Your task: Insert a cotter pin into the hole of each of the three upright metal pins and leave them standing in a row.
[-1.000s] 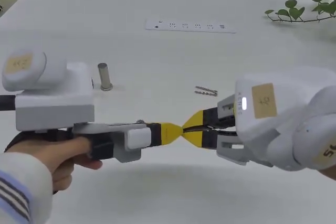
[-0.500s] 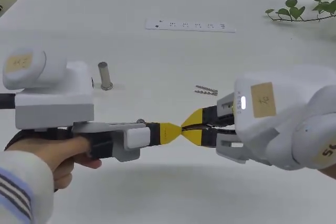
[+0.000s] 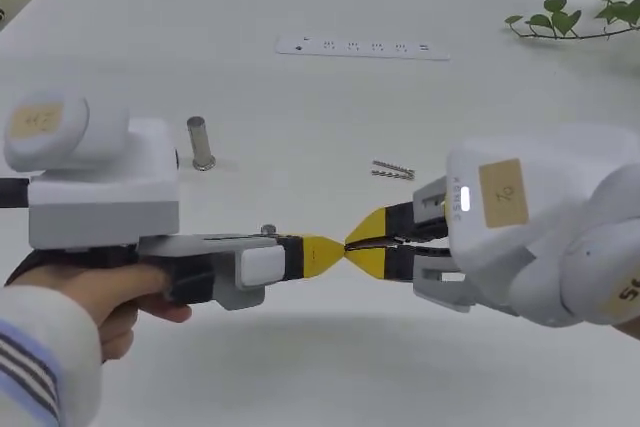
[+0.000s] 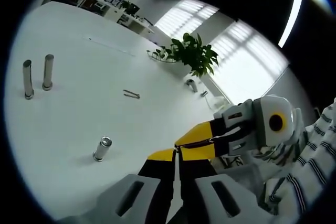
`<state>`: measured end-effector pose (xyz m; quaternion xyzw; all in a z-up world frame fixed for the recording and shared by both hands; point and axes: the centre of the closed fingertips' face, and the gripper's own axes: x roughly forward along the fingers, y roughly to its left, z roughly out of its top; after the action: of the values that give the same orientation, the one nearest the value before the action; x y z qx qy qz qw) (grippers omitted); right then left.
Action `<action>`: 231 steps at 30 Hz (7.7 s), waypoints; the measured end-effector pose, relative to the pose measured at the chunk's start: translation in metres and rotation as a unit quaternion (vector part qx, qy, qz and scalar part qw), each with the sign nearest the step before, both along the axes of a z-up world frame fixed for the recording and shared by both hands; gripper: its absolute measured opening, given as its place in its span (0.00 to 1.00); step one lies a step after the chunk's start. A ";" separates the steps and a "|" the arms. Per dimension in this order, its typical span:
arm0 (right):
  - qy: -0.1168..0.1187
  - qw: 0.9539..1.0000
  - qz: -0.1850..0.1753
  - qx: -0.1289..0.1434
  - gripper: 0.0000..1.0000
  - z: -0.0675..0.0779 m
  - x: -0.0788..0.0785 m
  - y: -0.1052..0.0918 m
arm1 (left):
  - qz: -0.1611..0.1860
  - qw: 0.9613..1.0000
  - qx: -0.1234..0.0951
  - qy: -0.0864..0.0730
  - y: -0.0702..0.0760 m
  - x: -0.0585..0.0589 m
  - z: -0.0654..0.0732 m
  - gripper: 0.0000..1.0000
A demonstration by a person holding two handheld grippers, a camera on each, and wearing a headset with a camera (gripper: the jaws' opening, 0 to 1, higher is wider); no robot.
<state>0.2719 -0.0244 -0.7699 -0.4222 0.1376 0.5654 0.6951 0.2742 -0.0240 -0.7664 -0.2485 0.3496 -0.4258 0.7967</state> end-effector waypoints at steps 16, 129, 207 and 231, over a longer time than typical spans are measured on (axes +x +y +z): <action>-0.008 1.000 0.004 -0.009 0.27 -0.001 0.006 -0.005 | -0.003 1.000 0.011 -0.013 0.005 -0.001 -0.001 0.00; 0.305 0.948 -0.070 0.052 0.03 -0.024 0.001 0.018 | -0.123 0.961 0.195 -0.153 0.063 0.012 -0.068 0.19; 0.248 0.966 -0.076 0.001 0.03 -0.055 0.040 0.037 | -0.121 0.934 0.210 -0.263 0.046 0.046 -0.081 0.07; 0.229 0.972 -0.057 0.010 0.04 -0.050 0.036 0.047 | -0.125 0.932 0.214 -0.266 0.043 0.045 -0.081 0.07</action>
<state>0.3077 0.0222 -0.8196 -0.2665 0.3114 0.6075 0.6804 0.3189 0.0186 -0.8472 0.0959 0.2358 -0.4880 0.8349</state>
